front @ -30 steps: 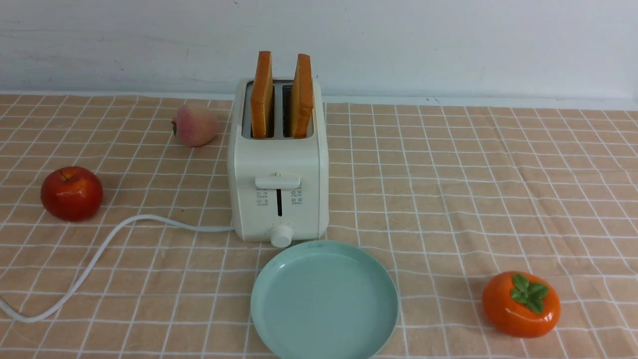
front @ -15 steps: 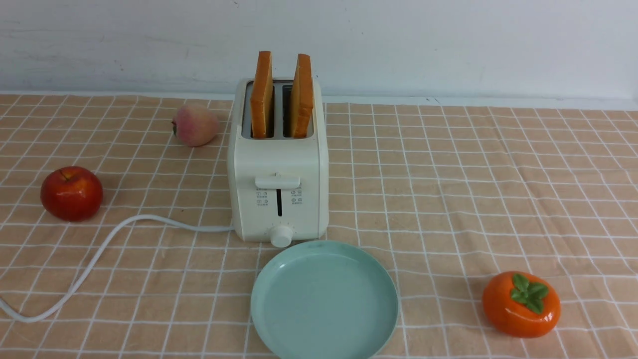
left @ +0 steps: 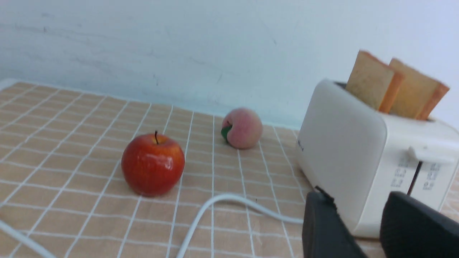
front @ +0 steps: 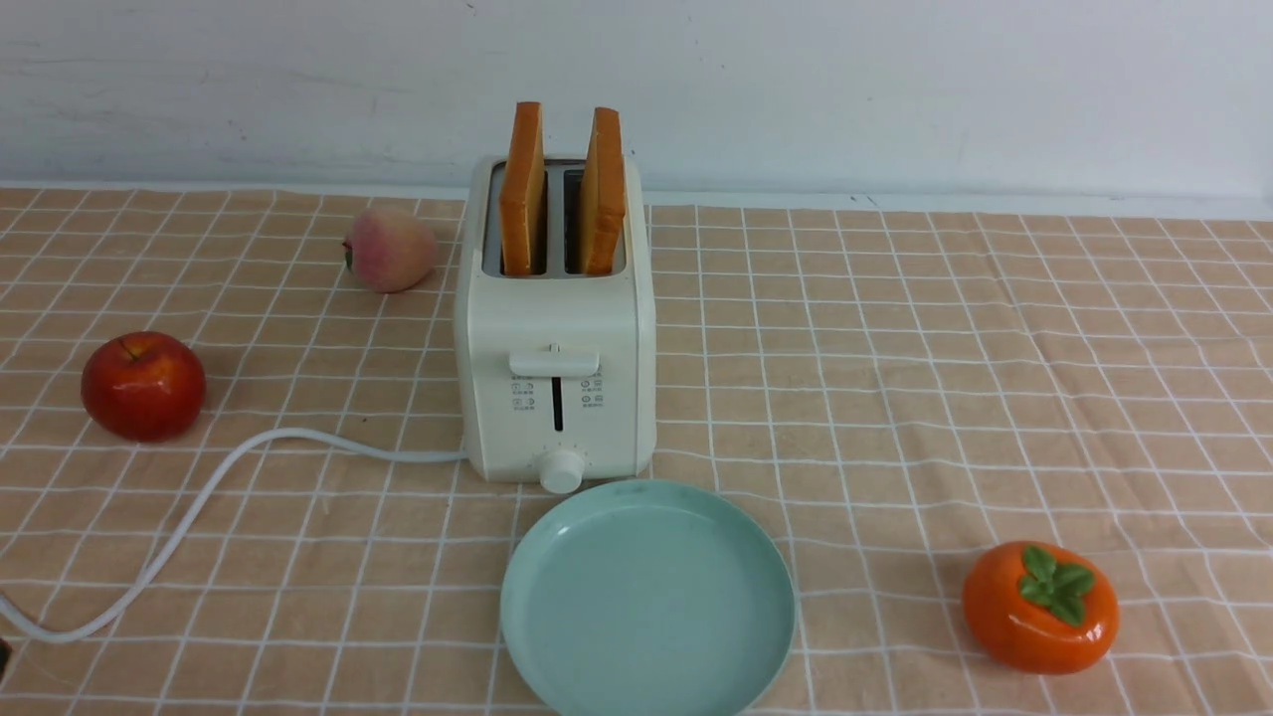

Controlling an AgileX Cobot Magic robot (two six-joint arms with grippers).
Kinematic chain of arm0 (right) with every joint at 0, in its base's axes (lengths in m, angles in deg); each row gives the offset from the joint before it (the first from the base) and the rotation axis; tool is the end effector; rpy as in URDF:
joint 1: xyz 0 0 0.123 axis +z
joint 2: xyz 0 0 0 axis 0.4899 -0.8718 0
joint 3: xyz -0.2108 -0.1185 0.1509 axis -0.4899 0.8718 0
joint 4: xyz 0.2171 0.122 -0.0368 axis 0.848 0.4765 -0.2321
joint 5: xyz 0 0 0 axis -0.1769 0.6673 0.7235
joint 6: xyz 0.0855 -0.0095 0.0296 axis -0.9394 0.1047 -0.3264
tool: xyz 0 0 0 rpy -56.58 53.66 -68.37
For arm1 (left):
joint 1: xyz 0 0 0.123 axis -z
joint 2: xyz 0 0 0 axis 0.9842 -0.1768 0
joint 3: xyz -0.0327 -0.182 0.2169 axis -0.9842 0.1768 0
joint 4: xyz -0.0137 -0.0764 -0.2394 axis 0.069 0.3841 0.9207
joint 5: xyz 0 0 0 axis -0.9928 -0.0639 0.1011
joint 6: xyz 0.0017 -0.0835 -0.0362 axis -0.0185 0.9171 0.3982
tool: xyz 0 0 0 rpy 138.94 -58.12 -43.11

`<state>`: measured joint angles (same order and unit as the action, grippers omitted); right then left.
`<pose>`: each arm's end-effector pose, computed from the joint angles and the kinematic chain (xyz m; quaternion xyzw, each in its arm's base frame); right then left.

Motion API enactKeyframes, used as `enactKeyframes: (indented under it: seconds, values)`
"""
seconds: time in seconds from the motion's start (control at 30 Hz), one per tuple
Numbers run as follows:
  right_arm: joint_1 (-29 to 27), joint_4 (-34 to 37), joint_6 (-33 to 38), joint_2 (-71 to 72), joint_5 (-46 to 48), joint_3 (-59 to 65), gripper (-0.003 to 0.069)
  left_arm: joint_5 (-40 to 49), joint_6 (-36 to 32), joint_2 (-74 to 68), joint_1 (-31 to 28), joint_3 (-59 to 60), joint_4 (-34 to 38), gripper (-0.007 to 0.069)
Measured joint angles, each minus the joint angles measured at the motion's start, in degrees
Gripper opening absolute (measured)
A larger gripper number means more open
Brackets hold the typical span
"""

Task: Take toasted bread from bread machine on light coffee tablecloth place on plate.
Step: 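Grasp the toast slice in the toaster and pull it up out of the slot with the right gripper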

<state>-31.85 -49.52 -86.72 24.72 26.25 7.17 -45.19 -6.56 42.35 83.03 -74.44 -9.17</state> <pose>0.0477 -0.0013 0.2384 0.0256 0.5313 0.0125 0.8467 0.0565 -0.0030 0.2050 -0.0711 0.6727 -0.1171 0.7271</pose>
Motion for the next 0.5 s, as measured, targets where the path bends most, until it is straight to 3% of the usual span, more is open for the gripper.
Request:
enactKeyframes:
  seconds: [0.13,0.33,0.5]
  values:
    - [0.0,0.0,-4.5,0.0,-4.9,0.0,0.024,-0.5,0.0,0.0,0.0,0.0,0.1,0.0238]
    - [0.0,0.0,-13.4,0.0,-4.6,0.0,0.024,-2.2,0.3,0.0,0.0,0.0,0.4,0.0238]
    - [0.0,0.0,-17.5,0.0,-4.5,-0.2,0.024,-10.3,7.0,0.0,0.0,0.0,2.7,0.0238]
